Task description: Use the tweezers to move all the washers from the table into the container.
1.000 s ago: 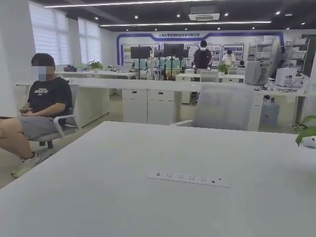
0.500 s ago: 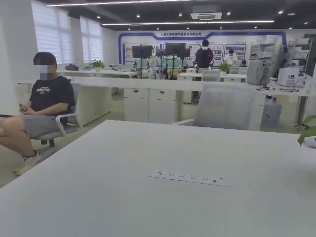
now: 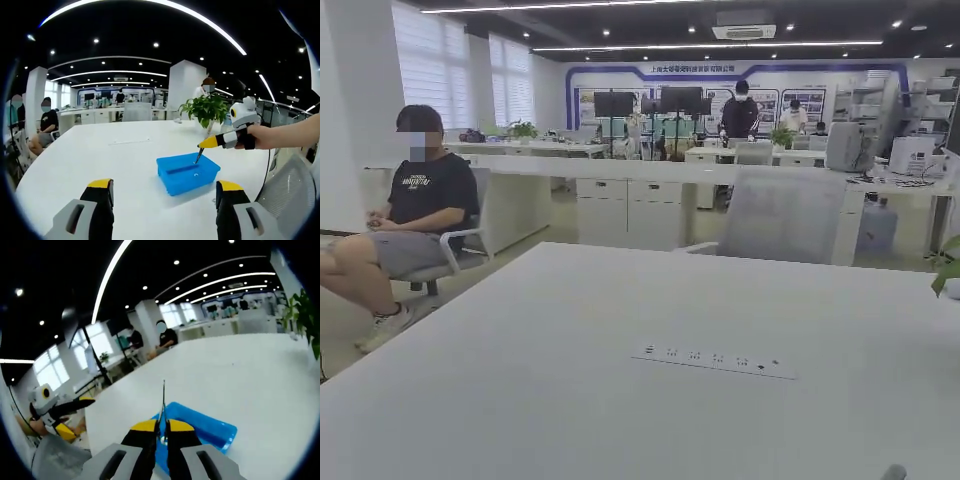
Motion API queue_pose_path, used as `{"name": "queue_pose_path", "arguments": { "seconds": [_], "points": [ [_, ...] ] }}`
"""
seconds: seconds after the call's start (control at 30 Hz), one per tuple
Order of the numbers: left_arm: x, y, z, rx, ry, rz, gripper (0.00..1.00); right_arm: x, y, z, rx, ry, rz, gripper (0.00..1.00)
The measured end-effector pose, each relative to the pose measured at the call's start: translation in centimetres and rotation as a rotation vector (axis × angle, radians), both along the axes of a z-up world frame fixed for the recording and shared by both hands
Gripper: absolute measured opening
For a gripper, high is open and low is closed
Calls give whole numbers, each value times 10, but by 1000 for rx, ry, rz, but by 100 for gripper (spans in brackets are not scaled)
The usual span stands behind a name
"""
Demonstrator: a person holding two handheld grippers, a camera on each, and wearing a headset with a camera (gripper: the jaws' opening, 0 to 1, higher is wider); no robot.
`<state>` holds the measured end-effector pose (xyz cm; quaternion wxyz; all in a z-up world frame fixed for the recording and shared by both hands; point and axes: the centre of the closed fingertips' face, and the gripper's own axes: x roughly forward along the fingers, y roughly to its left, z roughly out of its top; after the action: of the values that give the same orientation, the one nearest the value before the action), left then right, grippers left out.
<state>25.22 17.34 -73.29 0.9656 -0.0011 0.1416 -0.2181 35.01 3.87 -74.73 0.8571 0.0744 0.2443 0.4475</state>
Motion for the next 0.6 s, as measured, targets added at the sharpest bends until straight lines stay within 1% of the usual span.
{"name": "queue_pose_path", "arguments": {
  "seconds": [0.17, 0.3, 0.43, 0.6],
  "points": [
    [1, 0, -1, 2, 3, 0, 85, 13, -3, -25, -63, 30, -3, 3],
    [1, 0, -1, 4, 6, 0, 85, 19, -4, -37, -75, 52, -7, 3],
    [0, 0, -2, 6, 10, -1, 85, 21, -2, -52, -124, 64, 0, 3],
    [0, 0, -3, 12, 14, -3, 85, 21, -2, -62, -156, 73, 6, 3]
  ]
}}
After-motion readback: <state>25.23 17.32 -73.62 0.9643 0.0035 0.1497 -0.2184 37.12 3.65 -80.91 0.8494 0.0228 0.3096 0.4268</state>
